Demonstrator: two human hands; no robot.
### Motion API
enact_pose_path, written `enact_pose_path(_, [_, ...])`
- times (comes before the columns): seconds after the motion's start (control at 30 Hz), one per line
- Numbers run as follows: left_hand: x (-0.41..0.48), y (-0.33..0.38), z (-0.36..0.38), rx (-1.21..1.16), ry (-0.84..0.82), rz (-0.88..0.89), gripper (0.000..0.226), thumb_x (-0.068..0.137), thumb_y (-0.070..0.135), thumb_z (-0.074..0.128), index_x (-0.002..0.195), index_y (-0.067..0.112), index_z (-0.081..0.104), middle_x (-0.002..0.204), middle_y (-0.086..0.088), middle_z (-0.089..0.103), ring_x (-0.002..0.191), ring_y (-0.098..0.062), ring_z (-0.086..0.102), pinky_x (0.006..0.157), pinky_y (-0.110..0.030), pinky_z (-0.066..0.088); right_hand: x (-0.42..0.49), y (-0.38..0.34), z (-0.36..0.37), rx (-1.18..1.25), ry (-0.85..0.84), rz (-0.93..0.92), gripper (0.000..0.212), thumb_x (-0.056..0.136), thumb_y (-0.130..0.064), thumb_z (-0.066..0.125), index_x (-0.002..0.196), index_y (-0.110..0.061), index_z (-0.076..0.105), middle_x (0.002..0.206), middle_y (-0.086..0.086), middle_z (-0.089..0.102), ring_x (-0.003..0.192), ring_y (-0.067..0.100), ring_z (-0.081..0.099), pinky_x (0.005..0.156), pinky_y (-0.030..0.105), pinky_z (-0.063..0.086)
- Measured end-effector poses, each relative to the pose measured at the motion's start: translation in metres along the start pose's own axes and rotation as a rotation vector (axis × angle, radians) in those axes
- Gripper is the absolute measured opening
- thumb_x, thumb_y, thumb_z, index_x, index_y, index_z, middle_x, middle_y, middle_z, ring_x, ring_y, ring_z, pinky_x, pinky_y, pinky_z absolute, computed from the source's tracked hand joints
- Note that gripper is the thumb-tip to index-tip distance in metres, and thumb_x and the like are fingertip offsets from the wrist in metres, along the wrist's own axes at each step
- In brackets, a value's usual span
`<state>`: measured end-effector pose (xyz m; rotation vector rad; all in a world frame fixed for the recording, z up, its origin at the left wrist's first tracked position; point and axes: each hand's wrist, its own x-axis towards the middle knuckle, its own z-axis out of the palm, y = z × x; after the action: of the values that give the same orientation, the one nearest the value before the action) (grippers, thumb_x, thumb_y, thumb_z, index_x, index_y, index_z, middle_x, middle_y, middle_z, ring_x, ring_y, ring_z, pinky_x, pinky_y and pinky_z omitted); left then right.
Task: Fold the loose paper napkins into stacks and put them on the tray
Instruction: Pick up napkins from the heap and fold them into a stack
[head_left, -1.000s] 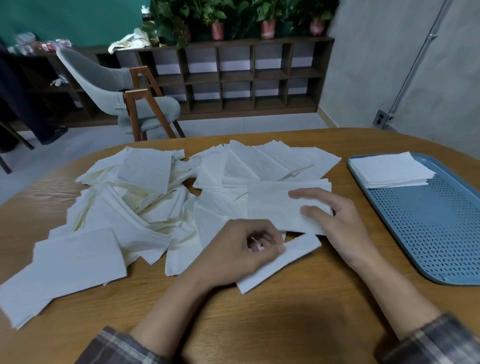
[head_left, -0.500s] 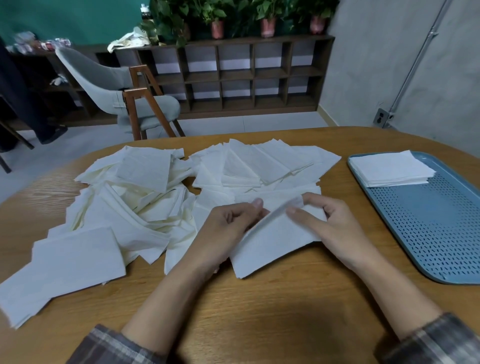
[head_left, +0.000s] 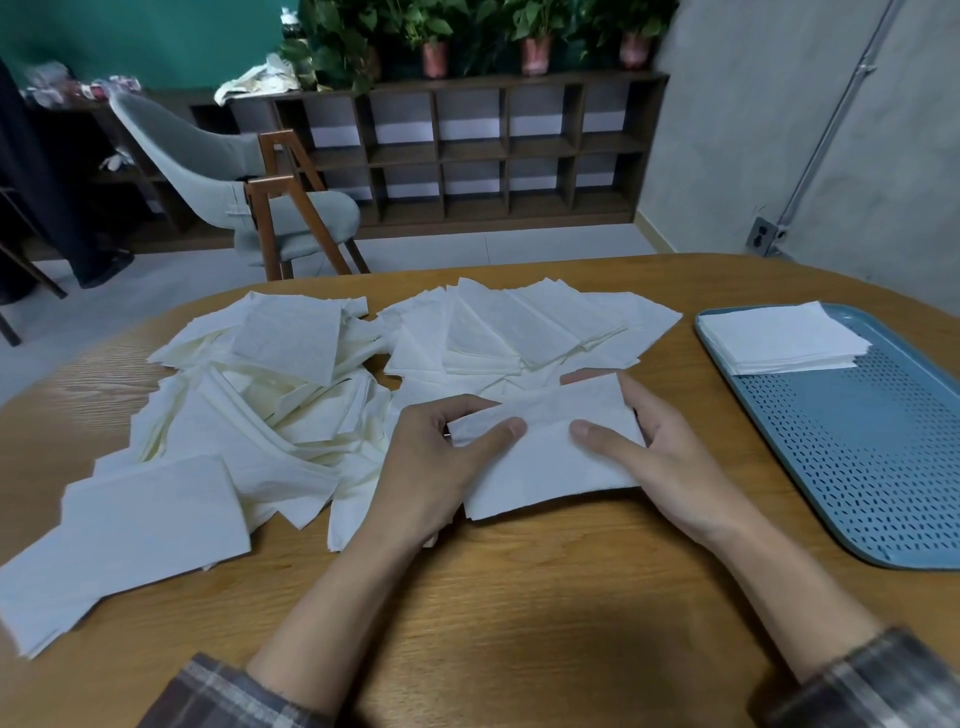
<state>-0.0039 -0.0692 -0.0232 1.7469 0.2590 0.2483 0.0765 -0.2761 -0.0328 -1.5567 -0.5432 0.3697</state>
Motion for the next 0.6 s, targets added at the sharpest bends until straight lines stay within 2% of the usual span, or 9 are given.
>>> enact_pose_path(0.13, [0.0014, -0.0014, 0.0009, 0.0, 0.003, -0.009, 0.007, 0.09, 0.027, 0.083, 0.094, 0.021, 0.083, 0.092, 0.004, 0.081, 0.09, -0.016, 0.077, 0.078, -0.034, 0.059, -0.0006, -0.0004, 0.0015, -0.035, -0.002, -0.012, 0.032, 0.101, -0.014, 0.065, 0.131, -0.026, 0.065, 0.12, -0.012, 0.075, 0.113, 0.004, 0.069, 0.087, 0.015, 0.052])
enact_pose_path(0.27, [0.0014, -0.0019, 0.0021, 0.001, 0.031, 0.036, 0.008, 0.088, 0.024, 0.085, 0.094, 0.02, 0.082, 0.092, 0.01, 0.08, 0.086, -0.006, 0.074, 0.071, -0.021, 0.055, -0.0005, 0.0003, 0.0019, -0.071, 0.017, -0.049, 0.035, 0.104, -0.014, 0.062, 0.134, -0.032, 0.061, 0.123, -0.014, 0.072, 0.115, 0.005, 0.067, 0.089, 0.016, 0.051])
enact_pose_path(0.33, [0.0024, -0.0042, 0.0028, 0.013, 0.08, 0.069, 0.012, 0.086, 0.025, 0.087, 0.095, 0.024, 0.079, 0.084, 0.012, 0.076, 0.077, -0.006, 0.07, 0.064, -0.019, 0.051, 0.0007, 0.0028, 0.0008, -0.07, 0.037, -0.076, 0.042, 0.104, -0.013, 0.062, 0.137, -0.038, 0.058, 0.13, -0.014, 0.069, 0.122, 0.007, 0.065, 0.096, 0.021, 0.052])
enact_pose_path(0.4, [0.0039, -0.0077, 0.0031, 0.051, 0.135, 0.104, 0.019, 0.085, 0.03, 0.087, 0.1, 0.03, 0.074, 0.069, 0.012, 0.062, 0.065, -0.01, 0.058, 0.06, -0.021, 0.045, 0.0026, 0.0035, 0.0, -0.005, 0.063, -0.099, 0.05, 0.102, -0.01, 0.063, 0.142, -0.039, 0.055, 0.136, -0.013, 0.066, 0.128, 0.009, 0.062, 0.1, 0.025, 0.052])
enact_pose_path(0.43, [0.0044, -0.0091, 0.0032, 0.067, 0.162, 0.12, 0.023, 0.086, 0.032, 0.086, 0.104, 0.033, 0.072, 0.069, 0.012, 0.058, 0.065, -0.009, 0.055, 0.062, -0.021, 0.046, 0.0037, 0.0041, -0.0009, 0.061, 0.077, -0.104, 0.054, 0.099, -0.009, 0.065, 0.144, -0.038, 0.054, 0.137, -0.012, 0.065, 0.13, 0.012, 0.062, 0.101, 0.028, 0.053])
enact_pose_path(0.5, [0.0046, -0.0087, 0.0038, 0.054, 0.191, 0.121, 0.031, 0.088, 0.04, 0.082, 0.115, 0.037, 0.067, 0.085, 0.012, 0.065, 0.079, -0.005, 0.063, 0.073, -0.022, 0.052, 0.0049, 0.0029, -0.0033, 0.24, 0.099, -0.09, 0.061, 0.093, -0.009, 0.066, 0.146, -0.035, 0.052, 0.133, -0.01, 0.068, 0.128, 0.018, 0.064, 0.097, 0.032, 0.057])
enact_pose_path(0.57, [0.003, -0.0041, 0.0048, 0.003, 0.14, 0.077, 0.038, 0.091, 0.051, 0.072, 0.126, 0.041, 0.062, 0.101, 0.011, 0.07, 0.093, -0.002, 0.068, 0.083, -0.025, 0.054, 0.0054, 0.0003, -0.0057, 0.372, 0.1, -0.073, 0.064, 0.09, -0.009, 0.065, 0.147, -0.035, 0.052, 0.126, -0.011, 0.071, 0.121, 0.018, 0.068, 0.087, 0.03, 0.06])
enact_pose_path(0.6, [0.0018, -0.0013, 0.0053, -0.032, 0.083, 0.053, 0.041, 0.092, 0.057, 0.064, 0.13, 0.044, 0.059, 0.103, 0.012, 0.071, 0.096, -0.002, 0.069, 0.085, -0.024, 0.054, 0.0051, -0.0005, -0.0068, 0.396, 0.097, -0.069, 0.065, 0.09, -0.009, 0.064, 0.147, -0.036, 0.052, 0.125, -0.009, 0.072, 0.118, 0.018, 0.069, 0.085, 0.03, 0.06])
